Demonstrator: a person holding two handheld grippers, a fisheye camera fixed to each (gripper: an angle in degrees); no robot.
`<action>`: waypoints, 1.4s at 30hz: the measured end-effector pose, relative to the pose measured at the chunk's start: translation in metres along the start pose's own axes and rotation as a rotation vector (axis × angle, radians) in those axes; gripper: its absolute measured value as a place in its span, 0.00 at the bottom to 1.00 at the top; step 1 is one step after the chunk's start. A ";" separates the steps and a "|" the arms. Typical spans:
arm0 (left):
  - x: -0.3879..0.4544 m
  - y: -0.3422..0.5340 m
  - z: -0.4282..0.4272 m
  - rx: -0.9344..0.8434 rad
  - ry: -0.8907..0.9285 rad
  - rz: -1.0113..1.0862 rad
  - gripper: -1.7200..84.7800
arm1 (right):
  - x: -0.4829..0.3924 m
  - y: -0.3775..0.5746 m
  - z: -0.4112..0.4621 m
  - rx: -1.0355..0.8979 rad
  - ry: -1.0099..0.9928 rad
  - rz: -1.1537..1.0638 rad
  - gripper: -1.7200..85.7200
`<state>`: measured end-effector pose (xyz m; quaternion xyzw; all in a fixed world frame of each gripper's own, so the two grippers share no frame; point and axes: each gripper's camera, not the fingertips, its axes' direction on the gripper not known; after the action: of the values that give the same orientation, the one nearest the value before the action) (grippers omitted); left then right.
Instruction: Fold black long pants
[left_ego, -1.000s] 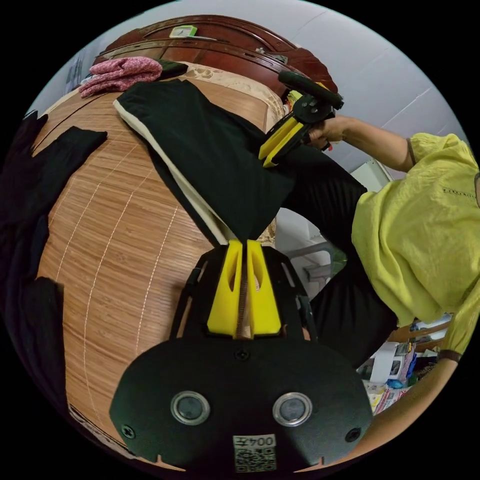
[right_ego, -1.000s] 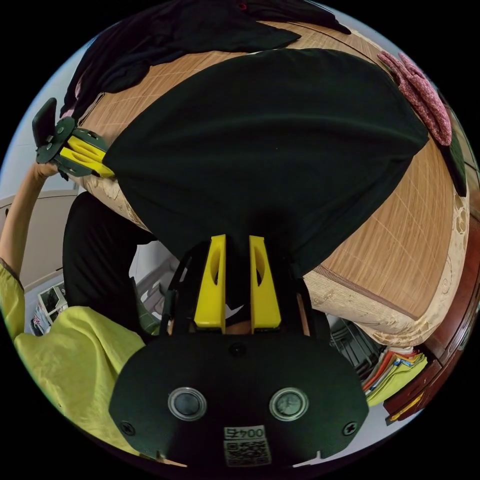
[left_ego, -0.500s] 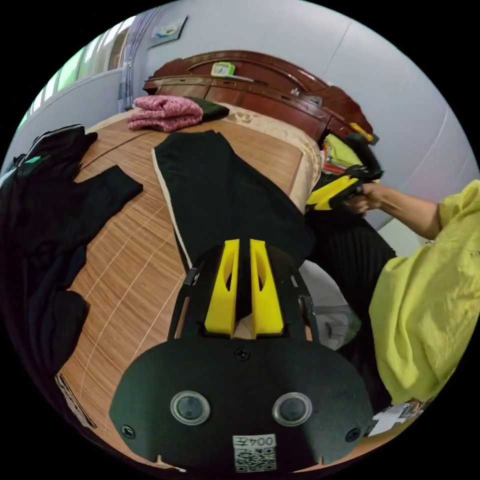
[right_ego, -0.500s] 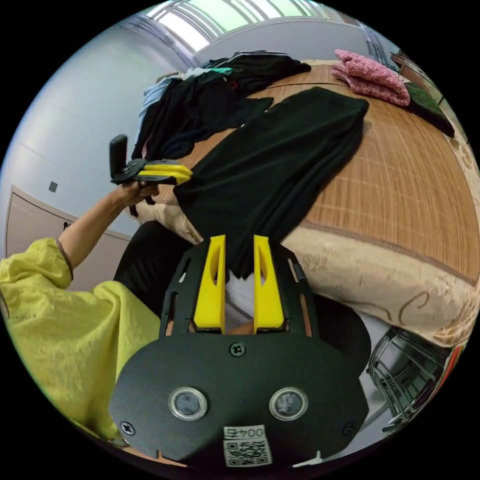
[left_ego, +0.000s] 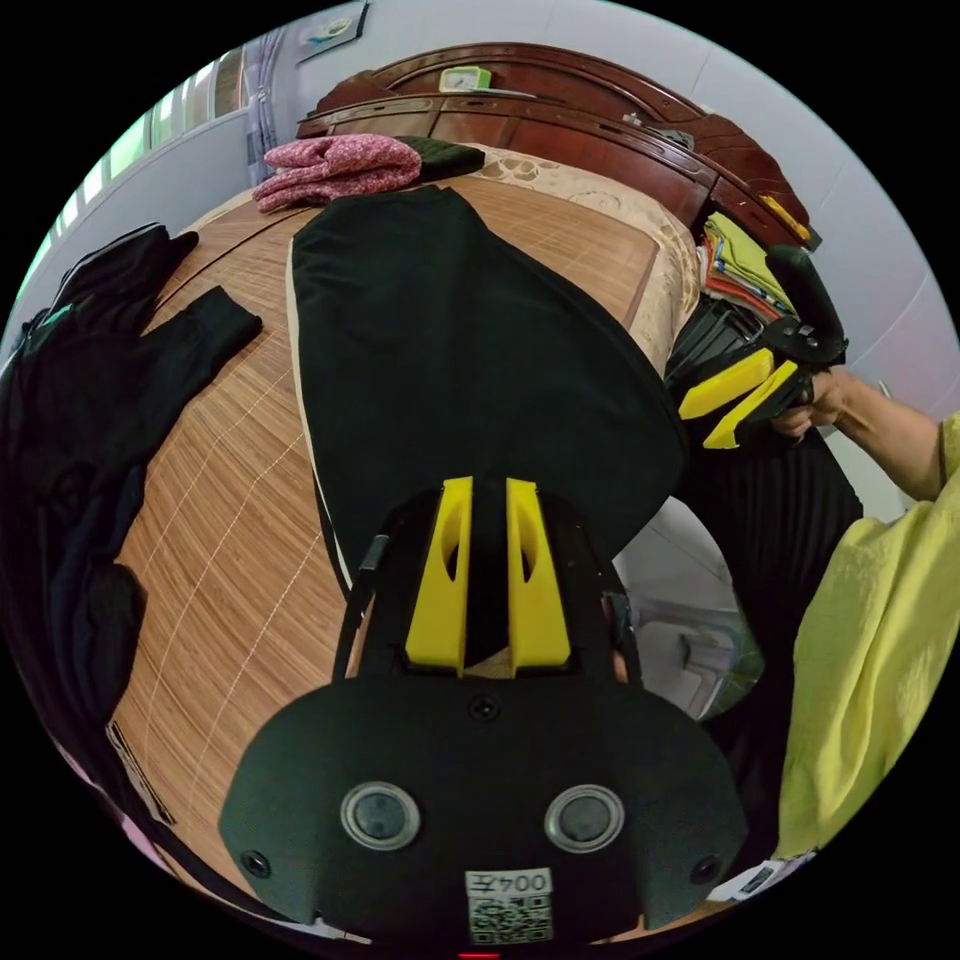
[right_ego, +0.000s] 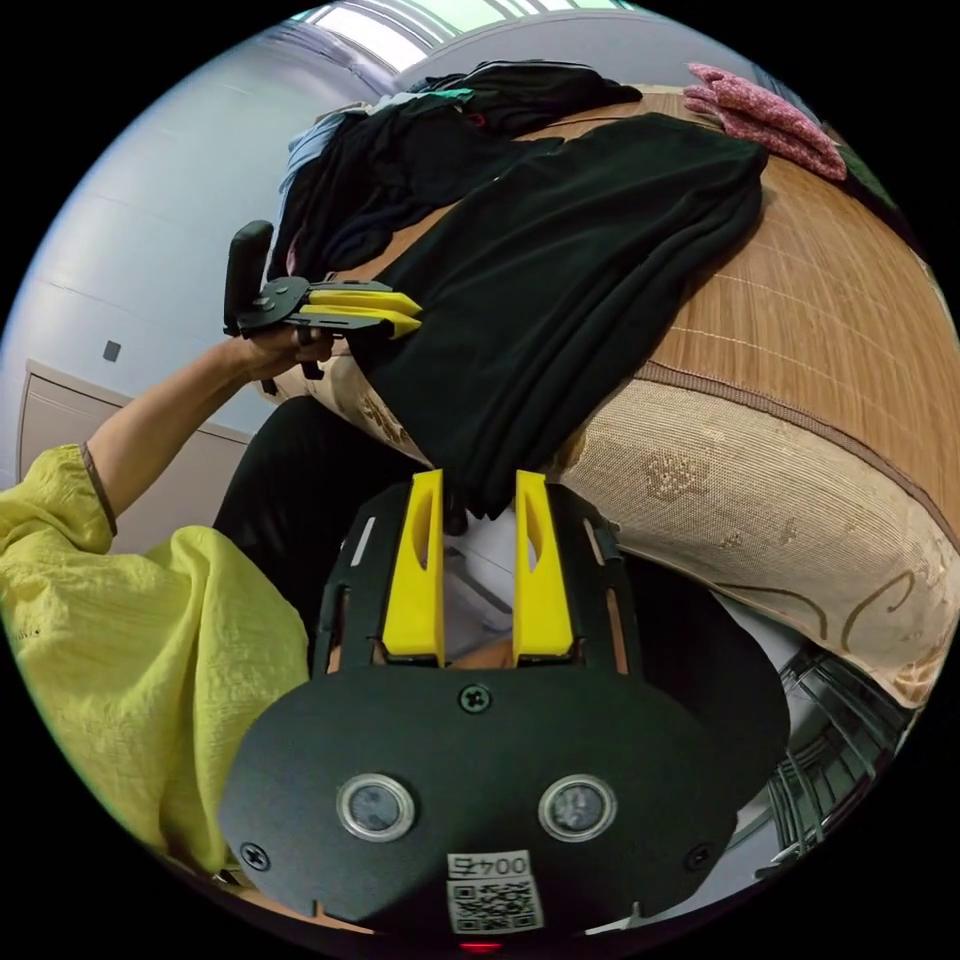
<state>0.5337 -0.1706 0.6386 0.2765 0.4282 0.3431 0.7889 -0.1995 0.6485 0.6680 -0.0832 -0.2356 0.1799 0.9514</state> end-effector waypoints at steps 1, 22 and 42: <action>0.003 -0.001 0.001 0.000 0.008 -0.005 0.05 | 0.003 0.001 0.002 0.003 0.003 0.002 0.15; 0.045 -0.006 0.010 -0.010 0.038 -0.027 0.03 | 0.007 -0.001 0.048 -0.183 0.009 -0.070 0.06; 0.105 0.007 0.016 -0.118 -0.214 0.043 0.03 | -0.022 -0.057 0.047 -0.168 0.413 0.048 0.01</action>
<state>0.5868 -0.0869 0.6004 0.2739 0.3145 0.3531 0.8375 -0.2235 0.5913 0.7138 -0.2028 -0.0479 0.1614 0.9646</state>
